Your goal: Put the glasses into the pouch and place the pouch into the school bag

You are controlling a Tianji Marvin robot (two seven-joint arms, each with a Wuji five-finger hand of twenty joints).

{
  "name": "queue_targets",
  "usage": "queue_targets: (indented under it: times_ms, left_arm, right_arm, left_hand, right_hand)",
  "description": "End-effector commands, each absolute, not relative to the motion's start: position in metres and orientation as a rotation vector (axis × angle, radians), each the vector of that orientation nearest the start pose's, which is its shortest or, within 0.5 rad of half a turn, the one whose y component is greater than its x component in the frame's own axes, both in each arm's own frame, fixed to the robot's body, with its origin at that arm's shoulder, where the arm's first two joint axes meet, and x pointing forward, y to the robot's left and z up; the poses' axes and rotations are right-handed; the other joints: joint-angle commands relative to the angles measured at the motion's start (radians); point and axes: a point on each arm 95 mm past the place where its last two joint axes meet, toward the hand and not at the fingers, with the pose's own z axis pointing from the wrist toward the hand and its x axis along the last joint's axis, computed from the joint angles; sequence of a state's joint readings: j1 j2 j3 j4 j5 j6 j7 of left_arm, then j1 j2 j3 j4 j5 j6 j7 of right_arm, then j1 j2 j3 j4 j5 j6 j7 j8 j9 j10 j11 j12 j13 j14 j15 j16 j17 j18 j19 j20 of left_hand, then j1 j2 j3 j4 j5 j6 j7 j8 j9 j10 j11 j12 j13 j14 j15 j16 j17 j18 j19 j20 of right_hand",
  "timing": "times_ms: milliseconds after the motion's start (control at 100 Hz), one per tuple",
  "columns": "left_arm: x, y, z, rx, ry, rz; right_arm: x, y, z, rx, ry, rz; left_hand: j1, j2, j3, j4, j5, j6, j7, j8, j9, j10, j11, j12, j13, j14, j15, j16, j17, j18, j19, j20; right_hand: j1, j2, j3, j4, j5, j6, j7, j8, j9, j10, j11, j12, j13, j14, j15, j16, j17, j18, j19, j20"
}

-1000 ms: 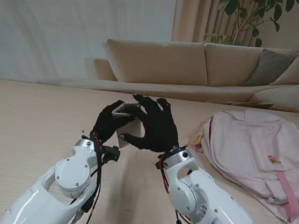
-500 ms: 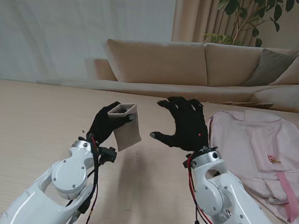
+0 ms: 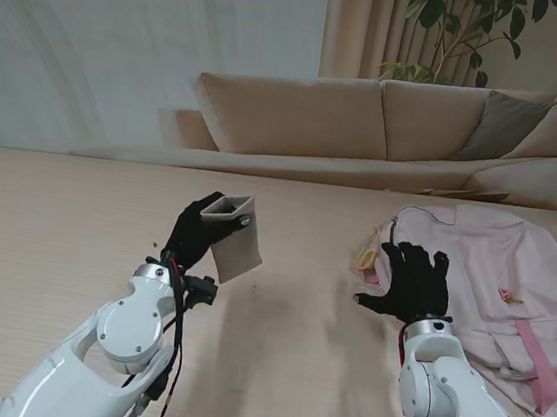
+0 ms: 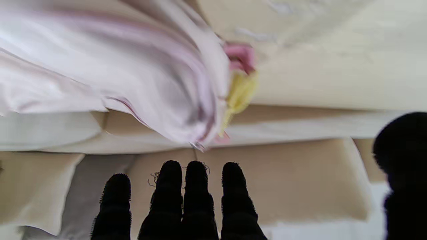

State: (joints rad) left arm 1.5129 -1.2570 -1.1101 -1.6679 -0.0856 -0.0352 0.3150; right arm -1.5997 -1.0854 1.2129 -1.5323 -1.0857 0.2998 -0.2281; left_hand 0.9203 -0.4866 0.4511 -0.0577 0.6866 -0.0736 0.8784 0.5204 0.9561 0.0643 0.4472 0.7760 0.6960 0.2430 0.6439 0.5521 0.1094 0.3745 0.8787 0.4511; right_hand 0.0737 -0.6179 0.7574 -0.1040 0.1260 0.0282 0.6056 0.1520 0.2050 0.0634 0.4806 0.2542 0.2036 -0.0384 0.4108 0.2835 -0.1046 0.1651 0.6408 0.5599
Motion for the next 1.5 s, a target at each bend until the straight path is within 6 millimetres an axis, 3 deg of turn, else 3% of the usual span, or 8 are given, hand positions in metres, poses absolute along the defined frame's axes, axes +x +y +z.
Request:
queue_targets:
  times_ms: [0, 190, 500, 600, 770, 920, 1100, 1490]
  left_arm:
    - [0.409, -0.077, -0.276, -2.056, 0.388, -2.337]
    - [0.412, -0.081, -0.276, -2.061, 0.407, -2.338]
    - [0.412, -0.083, -0.278, -2.065, 0.413, -2.334]
    - [0.412, -0.083, -0.278, -2.065, 0.414, -2.332]
    - [0.411, -0.082, -0.278, -2.063, 0.419, -2.329]
    - [0.412, -0.082, -0.279, -2.068, 0.426, -2.329]
    - [0.411, -0.082, -0.28, -2.072, 0.429, -2.327]
    - [0.411, -0.081, -0.279, -2.066, 0.424, -2.332]
  right_arm:
    - [0.394, -0.049, -0.356, 1.205, 1.256, 1.137]
    - [0.398, -0.057, -0.368, 1.179, 1.258, 1.012]
    - [0.406, -0.072, -0.381, 1.116, 1.205, 0.936]
    - [0.409, -0.074, -0.384, 1.101, 1.168, 0.95]
    - [0.413, -0.078, -0.381, 1.08, 1.104, 1.017]
    - [0.414, -0.081, -0.38, 1.082, 1.084, 1.111]
    - [0.41, -0.083, -0.377, 1.17, 1.044, 1.163]
    - [0.416, -0.091, -0.379, 1.159, 0.983, 1.125]
  left_hand:
    - [0.017, 0.043, 0.0, 0.003, 0.052, -0.067, 0.051, -0.006, 0.026, -0.028, -0.003, 0.015, 0.028, 0.006, 0.033, 0.019, -0.004, 0.002, 0.041, 0.026]
    - [0.018, 0.042, 0.0, 0.004, 0.052, -0.068, 0.051, -0.005, 0.025, -0.028, -0.003, 0.016, 0.029, 0.006, 0.033, 0.019, -0.005, 0.003, 0.04, 0.025]
    - [0.02, 0.042, 0.0, 0.004, 0.053, -0.068, 0.053, -0.004, 0.026, -0.028, -0.004, 0.016, 0.028, 0.005, 0.034, 0.019, -0.005, 0.003, 0.039, 0.025]
    - [0.019, 0.042, -0.001, 0.004, 0.052, -0.069, 0.052, -0.004, 0.026, -0.03, -0.004, 0.017, 0.028, 0.005, 0.034, 0.019, -0.005, 0.003, 0.039, 0.025]
    - [0.019, 0.043, -0.001, 0.004, 0.052, -0.071, 0.052, -0.004, 0.026, -0.03, -0.004, 0.017, 0.028, 0.004, 0.034, 0.019, -0.006, 0.003, 0.038, 0.024]
    - [0.019, 0.043, -0.002, 0.004, 0.052, -0.071, 0.052, -0.004, 0.026, -0.029, -0.005, 0.017, 0.029, 0.005, 0.034, 0.018, -0.007, 0.004, 0.038, 0.024]
    - [0.019, 0.044, -0.002, 0.003, 0.052, -0.072, 0.052, -0.004, 0.026, -0.03, -0.005, 0.017, 0.028, 0.004, 0.033, 0.018, -0.007, 0.004, 0.037, 0.024]
    - [0.02, 0.044, -0.003, 0.003, 0.053, -0.071, 0.052, -0.004, 0.027, -0.029, -0.005, 0.017, 0.03, 0.003, 0.033, 0.018, -0.007, 0.004, 0.036, 0.023]
  right_hand:
    - [-0.043, -0.008, 0.004, -0.027, -0.044, 0.045, -0.04, -0.02, -0.03, 0.043, -0.028, -0.017, -0.021, 0.01, -0.025, -0.01, -0.016, 0.004, -0.024, 0.024]
    - [-0.018, -0.021, 0.025, 0.008, -0.043, 0.049, -0.082, -0.016, -0.03, 0.065, -0.048, -0.022, -0.007, 0.033, -0.027, -0.012, 0.001, 0.022, 0.031, 0.021]
    - [0.467, -0.016, -0.118, 0.002, -0.044, -0.044, -0.126, 0.17, -0.033, 0.085, 0.081, 0.03, 0.06, 0.068, 0.026, 0.017, 0.013, 0.02, 0.32, -0.177]
    - [0.393, -0.173, 0.436, -0.048, -0.04, -0.054, -0.019, 0.214, -0.042, 0.096, 0.257, 0.094, 0.132, 0.091, 0.058, 0.034, 0.027, 0.014, 0.436, -0.218]
    - [0.412, -0.115, 0.582, -0.03, 0.054, -0.098, 0.261, 0.174, 0.227, 0.077, 0.317, 0.119, 0.385, 0.106, 0.097, 0.05, 0.146, 0.043, 0.527, -0.198]
    - [0.416, -0.065, 0.583, -0.035, 0.234, -0.094, 0.245, 0.159, 0.403, 0.086, 0.239, 0.107, 0.519, 0.126, 0.074, 0.032, 0.179, 0.096, 0.527, -0.184]
    - [0.322, -0.038, 0.543, -0.041, 0.192, -0.089, 0.2, 0.141, 0.296, 0.109, 0.217, 0.107, 0.415, 0.138, 0.061, 0.034, 0.104, 0.09, 0.498, -0.198]
    - [0.385, -0.058, 0.558, -0.035, 0.115, -0.085, 0.234, 0.149, 0.255, 0.115, 0.264, 0.123, 0.388, 0.141, 0.101, 0.055, 0.106, 0.081, 0.523, -0.193]
